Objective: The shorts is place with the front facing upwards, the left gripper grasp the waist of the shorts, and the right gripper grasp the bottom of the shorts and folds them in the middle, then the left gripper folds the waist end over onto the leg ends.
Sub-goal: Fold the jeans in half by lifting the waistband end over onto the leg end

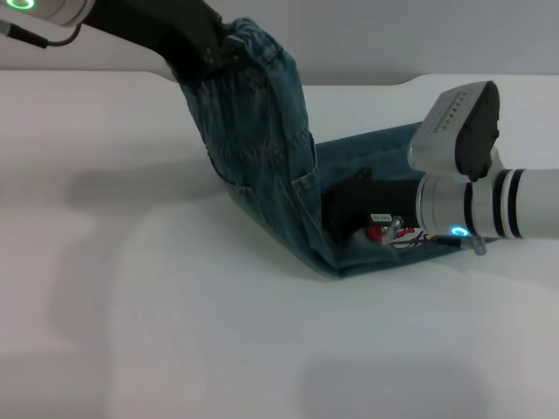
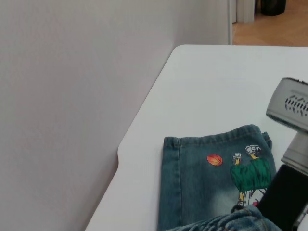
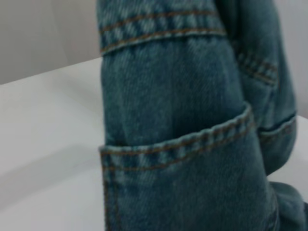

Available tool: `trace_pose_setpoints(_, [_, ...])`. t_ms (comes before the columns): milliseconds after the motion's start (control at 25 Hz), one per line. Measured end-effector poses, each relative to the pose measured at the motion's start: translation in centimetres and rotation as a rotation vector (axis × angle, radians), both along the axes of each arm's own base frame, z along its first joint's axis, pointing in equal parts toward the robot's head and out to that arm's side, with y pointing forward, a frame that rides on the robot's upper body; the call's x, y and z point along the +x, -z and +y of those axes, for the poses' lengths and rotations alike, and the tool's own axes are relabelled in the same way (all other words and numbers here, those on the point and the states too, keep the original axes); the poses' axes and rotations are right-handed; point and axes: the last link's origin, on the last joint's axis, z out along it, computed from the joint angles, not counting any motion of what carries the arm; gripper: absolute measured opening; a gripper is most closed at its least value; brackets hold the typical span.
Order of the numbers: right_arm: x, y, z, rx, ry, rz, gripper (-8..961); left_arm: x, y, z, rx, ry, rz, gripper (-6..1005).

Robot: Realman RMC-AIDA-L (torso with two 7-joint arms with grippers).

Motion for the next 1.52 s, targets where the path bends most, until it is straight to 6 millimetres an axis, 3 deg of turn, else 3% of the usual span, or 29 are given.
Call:
trace_pose_setpoints(680, [-2.1,1.2,-0.3,-0.082,-0.047,-0.015,40,0.8,0.7,0.3,-0.005,0.041,0.012,68])
trace_pose_setpoints(1520, [-6.5,1.6,-0.6,-0.199,-0.141,0.026,40,-0.1,1.2,0.0,-0.012,0.024,0.020,69])
